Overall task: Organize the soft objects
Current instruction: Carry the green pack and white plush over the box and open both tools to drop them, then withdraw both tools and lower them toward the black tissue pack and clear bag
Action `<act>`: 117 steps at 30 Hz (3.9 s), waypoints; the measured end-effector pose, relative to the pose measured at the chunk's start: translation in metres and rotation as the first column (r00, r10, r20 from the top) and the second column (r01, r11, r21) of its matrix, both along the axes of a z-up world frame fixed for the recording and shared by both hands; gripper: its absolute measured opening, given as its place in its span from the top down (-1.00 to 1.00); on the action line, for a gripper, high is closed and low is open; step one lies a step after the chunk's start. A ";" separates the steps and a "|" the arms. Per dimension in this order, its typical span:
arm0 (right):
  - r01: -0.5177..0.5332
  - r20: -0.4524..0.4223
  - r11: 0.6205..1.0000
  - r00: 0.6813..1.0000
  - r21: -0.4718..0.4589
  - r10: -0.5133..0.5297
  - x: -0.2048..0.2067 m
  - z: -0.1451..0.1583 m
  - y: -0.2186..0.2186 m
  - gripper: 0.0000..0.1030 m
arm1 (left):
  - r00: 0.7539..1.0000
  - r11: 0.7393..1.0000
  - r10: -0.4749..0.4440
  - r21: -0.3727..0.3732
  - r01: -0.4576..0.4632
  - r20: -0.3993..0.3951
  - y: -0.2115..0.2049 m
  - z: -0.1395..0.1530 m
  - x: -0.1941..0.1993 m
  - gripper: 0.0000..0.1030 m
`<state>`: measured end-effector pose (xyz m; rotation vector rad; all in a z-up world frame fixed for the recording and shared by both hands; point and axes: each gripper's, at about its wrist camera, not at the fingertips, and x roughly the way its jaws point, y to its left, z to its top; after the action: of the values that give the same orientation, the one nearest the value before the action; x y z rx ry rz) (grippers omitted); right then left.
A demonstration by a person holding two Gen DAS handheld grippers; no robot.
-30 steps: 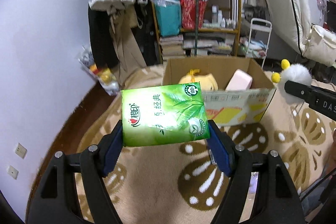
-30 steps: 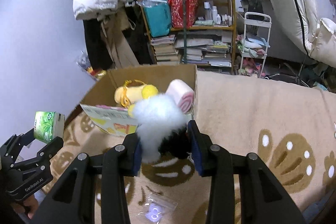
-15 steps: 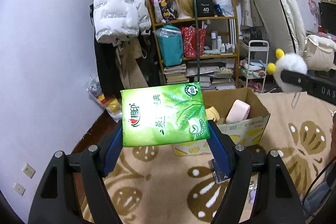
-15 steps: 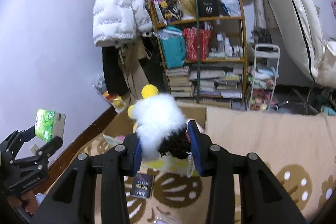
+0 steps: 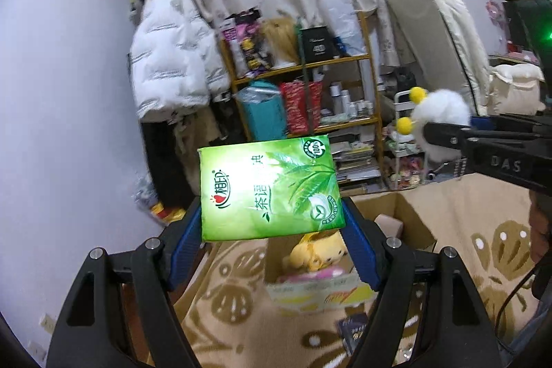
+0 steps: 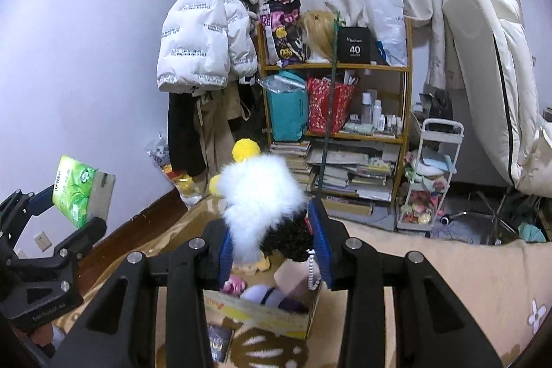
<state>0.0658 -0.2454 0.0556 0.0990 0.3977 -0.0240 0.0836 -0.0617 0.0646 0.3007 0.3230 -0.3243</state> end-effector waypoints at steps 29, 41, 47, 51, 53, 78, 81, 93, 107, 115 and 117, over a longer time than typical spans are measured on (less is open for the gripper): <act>-0.058 -0.214 0.996 0.974 0.060 0.070 0.072 -0.105 0.001 0.18 | 0.970 0.998 -0.033 0.040 0.044 -0.242 -0.035 -0.094 0.086 -0.45; -0.051 -0.277 0.994 0.958 0.098 0.077 0.074 -0.127 -0.001 0.17 | 0.963 0.998 -0.012 0.060 0.029 -0.270 -0.037 -0.107 0.087 -0.66; -0.055 -0.281 0.995 0.957 0.080 0.075 0.074 -0.126 0.002 0.15 | 0.966 0.996 0.011 0.091 0.013 -0.259 -0.037 -0.109 0.086 -0.73; -0.042 -0.289 0.992 0.954 0.117 0.075 0.074 -0.128 -0.005 0.13 | 0.960 0.996 0.009 0.090 0.017 -0.280 -0.033 -0.110 0.086 -0.73; -0.032 -0.291 0.991 0.954 0.130 0.069 0.074 -0.127 -0.008 0.07 | 0.958 0.996 0.012 0.086 0.013 -0.285 -0.030 -0.109 0.085 -0.73; 0.096 -0.336 0.987 0.941 0.132 -0.046 0.011 -0.098 -0.024 -1.00 | 0.873 0.999 0.013 0.043 0.009 -0.487 -0.004 -0.114 0.057 -0.78; 0.109 -0.381 0.985 0.923 0.132 -0.051 0.004 -0.104 -0.024 -1.00 | 0.859 0.997 0.009 0.065 0.029 -0.512 -0.007 -0.119 0.053 -0.78; 0.048 -0.506 0.997 0.862 0.058 -0.012 -0.014 -0.131 0.011 -1.00 | 0.817 0.987 0.002 0.132 0.090 -0.577 -0.020 -0.144 0.036 -0.78; 0.073 -0.671 0.992 0.742 0.102 0.015 -0.025 -0.189 0.021 -1.00 | 0.757 0.985 -0.017 0.120 0.126 -0.653 -0.032 -0.177 0.051 -0.78; 0.052 -0.723 0.992 0.690 0.111 0.045 -0.025 -0.213 0.032 -0.99 | 0.720 0.983 -0.024 0.115 0.144 -0.693 -0.043 -0.197 0.058 -0.78; 0.040 -0.729 0.991 0.681 0.130 0.068 -0.025 -0.219 0.036 -0.95 | 0.705 0.983 -0.032 0.104 0.149 -0.709 -0.045 -0.201 0.060 -0.78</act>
<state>0.0412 -0.2094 -0.1631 0.2242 1.2221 -0.0209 0.1435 -0.1064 -0.1362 0.3365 1.1102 -0.5112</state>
